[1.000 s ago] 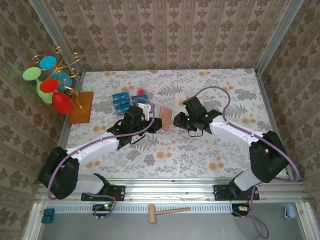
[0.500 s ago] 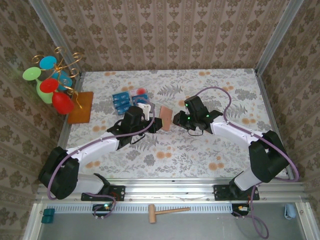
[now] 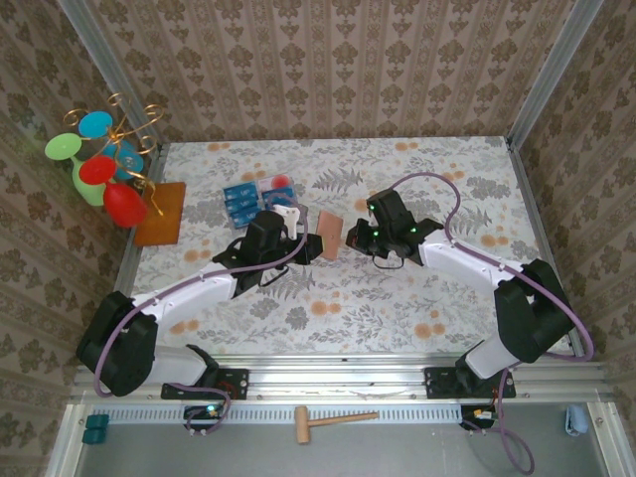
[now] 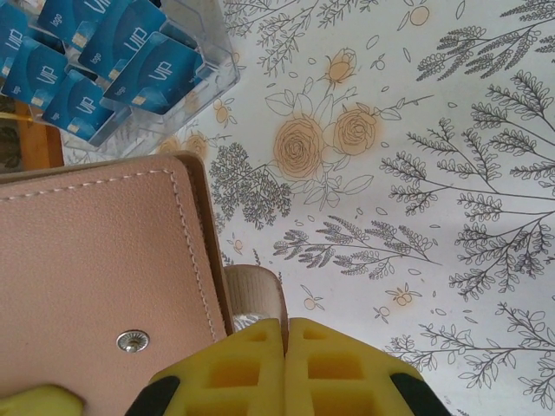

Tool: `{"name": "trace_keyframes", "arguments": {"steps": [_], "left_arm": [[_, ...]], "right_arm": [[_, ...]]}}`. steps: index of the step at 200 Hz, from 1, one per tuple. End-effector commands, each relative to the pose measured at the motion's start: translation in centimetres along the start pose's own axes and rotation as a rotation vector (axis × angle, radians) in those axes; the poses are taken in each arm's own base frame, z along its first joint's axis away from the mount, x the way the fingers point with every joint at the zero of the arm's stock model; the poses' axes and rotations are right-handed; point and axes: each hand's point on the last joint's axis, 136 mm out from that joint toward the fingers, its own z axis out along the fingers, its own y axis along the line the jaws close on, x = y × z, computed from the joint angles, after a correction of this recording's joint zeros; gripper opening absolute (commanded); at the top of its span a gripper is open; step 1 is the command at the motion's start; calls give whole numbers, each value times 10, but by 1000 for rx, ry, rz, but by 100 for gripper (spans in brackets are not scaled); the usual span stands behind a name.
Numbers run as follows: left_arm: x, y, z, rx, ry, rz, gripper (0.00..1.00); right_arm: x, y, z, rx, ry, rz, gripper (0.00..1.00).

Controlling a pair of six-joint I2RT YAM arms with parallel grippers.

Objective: Put the credit cards into the card holder

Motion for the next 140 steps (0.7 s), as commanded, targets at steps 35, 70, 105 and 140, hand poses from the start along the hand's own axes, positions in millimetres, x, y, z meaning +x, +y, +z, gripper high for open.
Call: {"name": "trace_keyframes", "arguments": {"steps": [35, 70, 105, 140], "left_arm": [[-5, 9, 14, -25, -16, 20, 52], [4, 19, 33, -36, 31, 9, 60], [12, 26, 50, -43, 75, 7, 62], [19, 40, 53, -78, 105, 6, 63]], "right_arm": [[-5, 19, -37, -60, -32, -29, 0], [-3, 42, -56, -131, -42, -24, 0], [5, 64, -61, -183, -38, -24, 0], [9, 55, -56, -142, -50, -10, 0]]}}
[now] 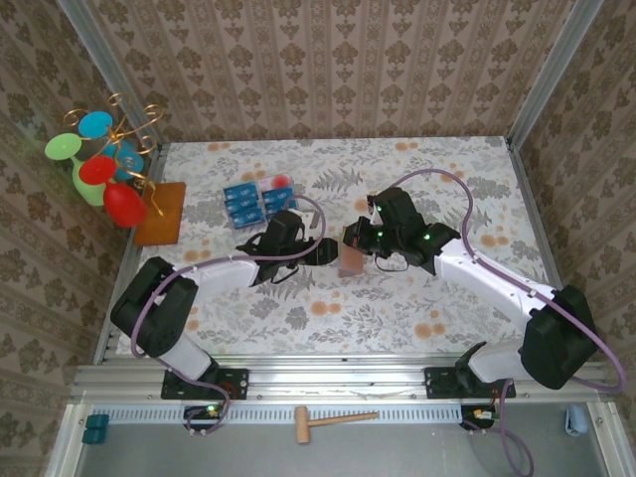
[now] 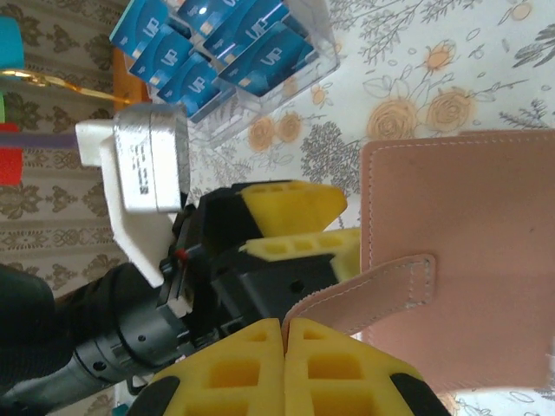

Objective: Put the credit cards into the card holder

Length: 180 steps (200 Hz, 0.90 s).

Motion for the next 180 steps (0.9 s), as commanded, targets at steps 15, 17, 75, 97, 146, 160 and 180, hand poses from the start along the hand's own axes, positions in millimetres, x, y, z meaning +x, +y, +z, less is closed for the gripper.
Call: {"name": "trace_keyframes", "arguments": {"steps": [15, 17, 75, 97, 146, 160, 180], "left_arm": [[-4, 9, -2, -10, -2, 15, 63], [-3, 11, -2, -13, -2, 12, 63], [12, 34, -13, -61, 18, -17, 63], [18, 39, -15, -81, 32, -16, 63], [24, 37, -14, -108, 58, 21, 64], [24, 36, -12, -121, 70, 44, 64], [27, 34, -7, -147, 98, 79, 64]], "right_arm": [[0, -4, 0, 2, -37, 45, 0], [1, -5, 0, 3, -37, 47, 0], [15, -38, 19, 50, -14, 47, 0], [19, -50, 22, 65, 4, 38, 0], [19, -61, 23, 56, 14, 57, 0], [18, -64, 23, 55, 15, 63, 0], [16, -69, 23, 59, 13, 73, 0]]}}
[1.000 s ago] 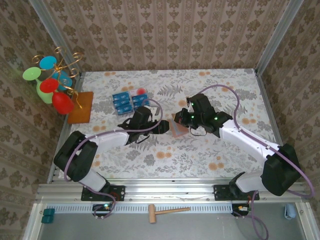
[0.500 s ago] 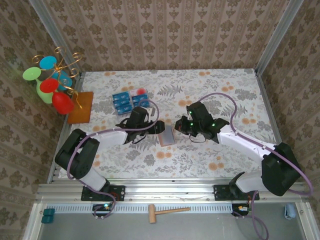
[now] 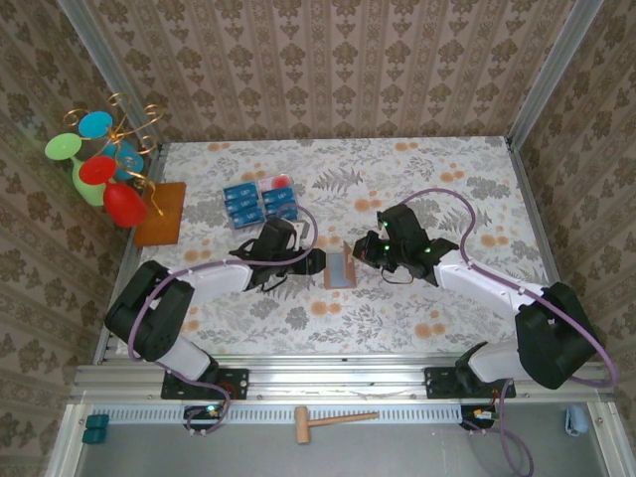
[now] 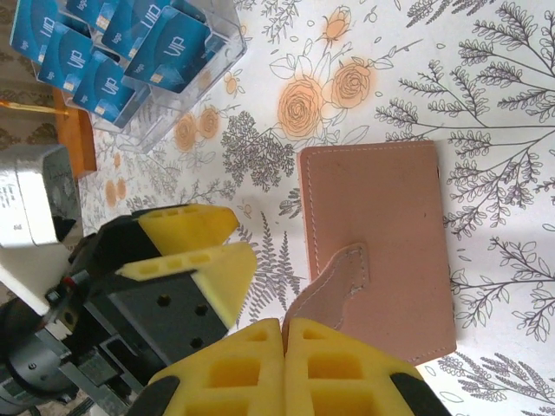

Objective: Put the credit cards into the card holder

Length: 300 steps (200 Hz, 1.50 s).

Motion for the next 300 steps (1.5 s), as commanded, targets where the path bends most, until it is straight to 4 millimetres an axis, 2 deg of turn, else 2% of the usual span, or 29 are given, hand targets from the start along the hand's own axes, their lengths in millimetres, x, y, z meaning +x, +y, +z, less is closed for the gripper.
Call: {"name": "trace_keyframes", "arguments": {"steps": [1, 57, 82, 108, 139, 152, 156, 168, 227, 235, 262, 275, 300], "left_arm": [[-3, -4, 4, -40, 20, 70, 64], [3, -9, 17, -99, 71, 150, 65], [4, -8, 22, -132, 96, 175, 65], [5, -9, 26, -153, 117, 196, 65], [6, -11, 29, -164, 134, 212, 65], [6, -13, 31, -164, 139, 216, 65], [6, -13, 31, -165, 140, 216, 65], [6, -15, 32, -163, 145, 221, 66], [6, -19, 34, -149, 148, 220, 64], [6, -21, 34, -140, 145, 221, 61], [5, -25, 34, -110, 137, 218, 44], [5, -28, 34, -95, 131, 216, 39], [1, -33, 32, -79, 117, 210, 21]], "right_arm": [[1, -10, 4, 4, 15, -8, 0], [-5, -33, 0, 21, 7, 24, 0], [-5, -51, -1, 45, 6, 44, 0], [-5, -78, -2, 93, -1, 67, 0], [-1, -119, -2, 189, 6, 107, 0], [0, -128, -3, 207, 4, 117, 0], [3, -139, 1, 234, 22, 131, 0], [5, -145, 3, 246, 28, 139, 0], [6, -148, 6, 243, 33, 139, 0], [6, -147, 6, 242, 34, 141, 0], [1, -139, 4, 227, 32, 125, 12], [-2, -135, 2, 220, 30, 116, 15], [-8, -124, -4, 201, 20, 101, 23]]}}
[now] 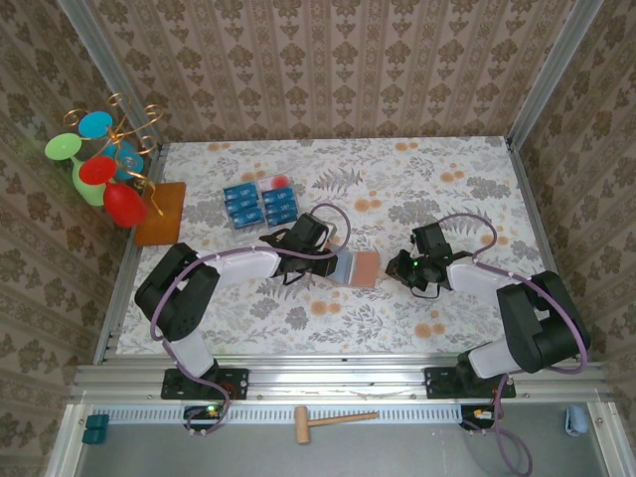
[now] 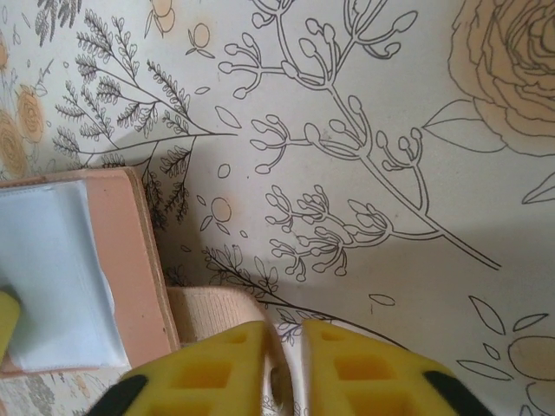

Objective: Put the credit cards into the card holder

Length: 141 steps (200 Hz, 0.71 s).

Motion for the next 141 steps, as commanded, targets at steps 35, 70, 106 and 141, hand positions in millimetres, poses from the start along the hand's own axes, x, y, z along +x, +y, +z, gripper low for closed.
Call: {"name": "trace_keyframes", "arguments": {"steps": [35, 70, 106, 141], "left_arm": [[-11, -12, -9, 34, -31, 3, 7], [-13, -10, -14, 8, -29, -9, 2], [-13, -11, -18, -25, -22, -3, 0], [-11, -11, -19, -46, -13, -3, 0]], "right_arm": [[-17, 34, -35, -65, -62, -56, 30], [-21, 55, -63, -106, -117, -83, 32], [-12, 94, -78, -171, -128, -153, 30], [6, 123, -63, -194, -79, -207, 27]]}}
